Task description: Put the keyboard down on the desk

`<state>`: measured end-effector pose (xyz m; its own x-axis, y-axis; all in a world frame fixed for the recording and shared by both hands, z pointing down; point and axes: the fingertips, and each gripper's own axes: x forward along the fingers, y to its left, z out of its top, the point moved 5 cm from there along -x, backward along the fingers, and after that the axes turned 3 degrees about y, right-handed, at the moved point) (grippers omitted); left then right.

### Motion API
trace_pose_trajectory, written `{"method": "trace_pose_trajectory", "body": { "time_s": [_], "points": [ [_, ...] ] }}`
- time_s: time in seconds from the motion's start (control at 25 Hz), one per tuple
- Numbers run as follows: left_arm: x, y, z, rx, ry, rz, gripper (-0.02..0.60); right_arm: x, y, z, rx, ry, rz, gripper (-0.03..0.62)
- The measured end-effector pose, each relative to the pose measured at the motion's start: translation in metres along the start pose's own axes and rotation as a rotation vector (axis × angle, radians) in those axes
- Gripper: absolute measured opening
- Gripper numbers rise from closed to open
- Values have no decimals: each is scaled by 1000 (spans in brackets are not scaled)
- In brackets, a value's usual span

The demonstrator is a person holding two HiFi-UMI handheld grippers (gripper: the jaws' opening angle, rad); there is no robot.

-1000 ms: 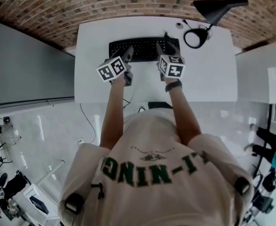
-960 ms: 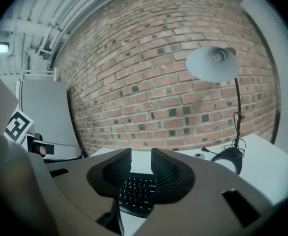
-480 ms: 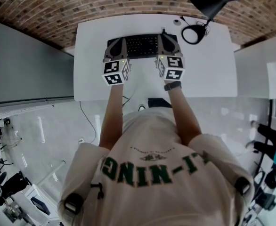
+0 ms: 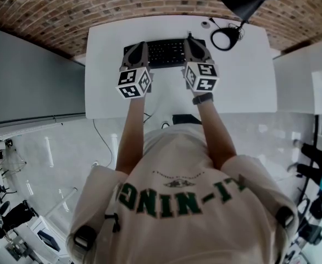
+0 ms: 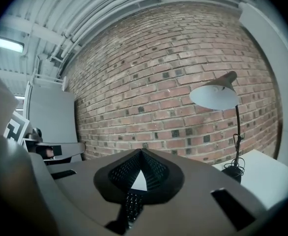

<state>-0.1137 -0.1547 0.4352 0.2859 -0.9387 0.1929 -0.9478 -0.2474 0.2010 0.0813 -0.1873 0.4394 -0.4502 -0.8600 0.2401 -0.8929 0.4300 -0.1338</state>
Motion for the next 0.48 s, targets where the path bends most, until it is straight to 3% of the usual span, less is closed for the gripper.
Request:
{"method": "trace_pose_trajectory", "body": {
  "time_s": [0.24, 0.48],
  "points": [
    [19, -1, -9, -19, 39, 16, 0, 8, -14, -4, -16, 21, 2, 5],
    [42, 12, -35, -81, 108, 90, 0, 24, -51, -19, 10, 63, -22, 5]
  ]
}}
